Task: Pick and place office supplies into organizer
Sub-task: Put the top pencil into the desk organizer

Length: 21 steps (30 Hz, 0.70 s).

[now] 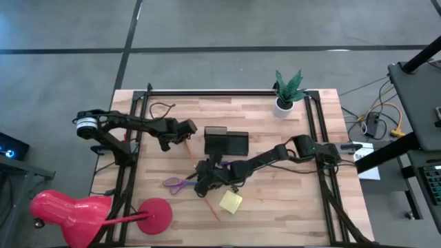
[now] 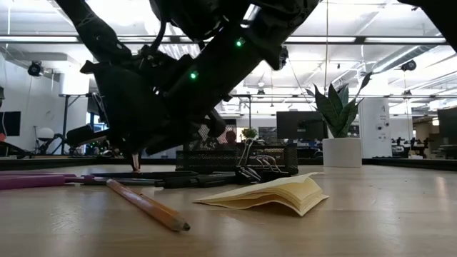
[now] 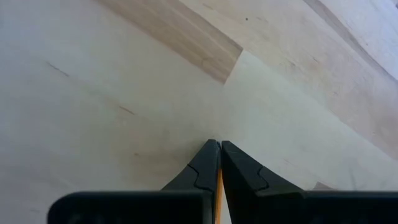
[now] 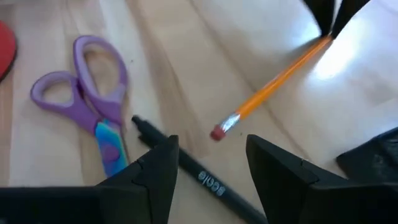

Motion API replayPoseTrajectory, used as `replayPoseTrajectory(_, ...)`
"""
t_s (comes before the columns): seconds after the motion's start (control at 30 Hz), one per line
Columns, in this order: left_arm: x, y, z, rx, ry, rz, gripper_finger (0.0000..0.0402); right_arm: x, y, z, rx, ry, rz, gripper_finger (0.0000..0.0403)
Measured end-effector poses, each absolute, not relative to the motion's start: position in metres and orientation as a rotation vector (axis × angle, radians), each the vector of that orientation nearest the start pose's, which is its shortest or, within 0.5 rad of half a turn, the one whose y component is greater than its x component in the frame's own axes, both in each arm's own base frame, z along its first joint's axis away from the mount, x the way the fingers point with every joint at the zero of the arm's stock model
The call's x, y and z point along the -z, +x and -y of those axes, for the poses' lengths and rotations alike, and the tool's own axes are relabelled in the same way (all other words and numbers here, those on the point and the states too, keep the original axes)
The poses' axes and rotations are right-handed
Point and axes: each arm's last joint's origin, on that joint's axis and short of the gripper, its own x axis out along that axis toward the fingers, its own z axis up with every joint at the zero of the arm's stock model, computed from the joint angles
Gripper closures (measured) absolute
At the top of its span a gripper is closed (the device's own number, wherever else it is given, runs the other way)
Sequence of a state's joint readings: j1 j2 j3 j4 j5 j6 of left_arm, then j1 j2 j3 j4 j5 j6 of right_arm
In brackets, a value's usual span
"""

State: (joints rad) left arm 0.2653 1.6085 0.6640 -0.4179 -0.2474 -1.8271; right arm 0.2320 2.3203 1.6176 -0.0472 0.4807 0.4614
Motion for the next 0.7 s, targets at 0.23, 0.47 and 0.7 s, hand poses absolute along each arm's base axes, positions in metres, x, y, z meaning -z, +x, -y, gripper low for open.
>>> replayPoseTrajectory(0.23, -0.11, 0.233, -0.068, -1.511, -1.478, -0.565, 0.0401, -0.121, 0.485, -0.098, 0.412, 0.176, -0.614, 0.0223)
replayPoseTrajectory(0.47, -0.113, 0.237, -0.068, -1.493, -1.491, -0.557, 0.0401, -0.111, 0.486, -0.098, 0.411, 0.171, -0.627, 0.0223)
replayPoseTrajectory(0.7, -0.113, 0.238, -0.065, -1.479, -1.482, -0.558, 0.0401, -0.109, 0.487, -0.093, 0.413, 0.154, -0.629, 0.0226)
